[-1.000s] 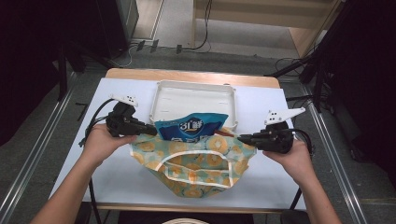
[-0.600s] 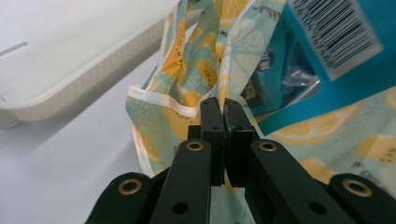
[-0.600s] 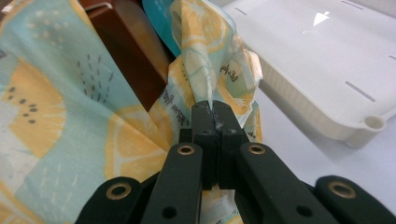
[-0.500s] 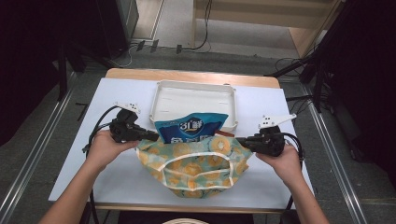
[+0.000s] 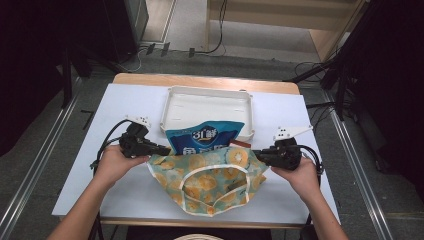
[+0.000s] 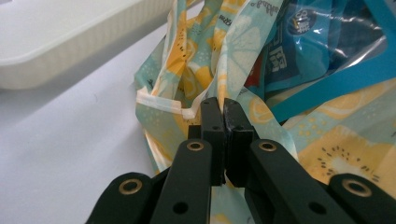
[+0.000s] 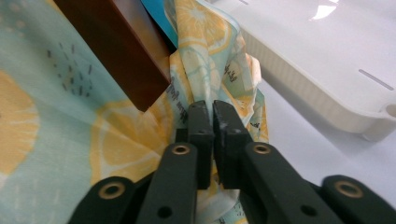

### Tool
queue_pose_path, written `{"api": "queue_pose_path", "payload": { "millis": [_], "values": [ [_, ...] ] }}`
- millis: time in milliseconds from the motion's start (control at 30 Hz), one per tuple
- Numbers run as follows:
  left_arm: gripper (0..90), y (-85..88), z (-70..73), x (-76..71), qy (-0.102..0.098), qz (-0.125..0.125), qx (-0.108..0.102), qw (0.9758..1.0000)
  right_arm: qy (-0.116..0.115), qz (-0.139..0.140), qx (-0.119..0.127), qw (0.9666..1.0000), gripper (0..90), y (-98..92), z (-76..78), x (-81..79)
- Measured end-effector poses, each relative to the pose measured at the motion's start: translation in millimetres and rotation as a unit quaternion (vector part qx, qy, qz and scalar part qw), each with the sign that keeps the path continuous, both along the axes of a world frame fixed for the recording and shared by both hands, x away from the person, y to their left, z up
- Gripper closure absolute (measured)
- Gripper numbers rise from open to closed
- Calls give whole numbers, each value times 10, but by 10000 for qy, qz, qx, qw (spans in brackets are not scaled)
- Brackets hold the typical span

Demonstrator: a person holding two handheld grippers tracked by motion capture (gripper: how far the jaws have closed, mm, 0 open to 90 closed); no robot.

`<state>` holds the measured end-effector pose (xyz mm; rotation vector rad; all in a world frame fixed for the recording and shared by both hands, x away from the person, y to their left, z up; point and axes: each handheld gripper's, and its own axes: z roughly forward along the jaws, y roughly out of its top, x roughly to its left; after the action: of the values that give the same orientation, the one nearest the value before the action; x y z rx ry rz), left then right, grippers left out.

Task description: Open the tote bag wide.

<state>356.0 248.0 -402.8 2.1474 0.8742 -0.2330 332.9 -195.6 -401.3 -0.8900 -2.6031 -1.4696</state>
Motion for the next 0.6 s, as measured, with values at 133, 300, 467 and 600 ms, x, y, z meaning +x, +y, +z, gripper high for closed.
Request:
{"api": "queue_pose_path", "payload": {
  "millis": [133, 300, 467, 600],
  "values": [
    [855, 9, 102, -45, -221, -44, 39, 9997, -127, -53, 32, 9999, 789, -43, 72, -9],
    [752, 50, 270, -88, -449, -72, -8, 9990, -302, -99, 23, 9995, 708, -120, 256, -38],
    [659, 55, 499, -157, -689, -183, -50, 9974, -465, -171, 58, 9988, 678, -224, 480, -60],
    [613, 31, 646, -240, -858, -321, -96, 9957, -544, -149, 98, 9984, 677, -269, 631, -90]
  ]
}}
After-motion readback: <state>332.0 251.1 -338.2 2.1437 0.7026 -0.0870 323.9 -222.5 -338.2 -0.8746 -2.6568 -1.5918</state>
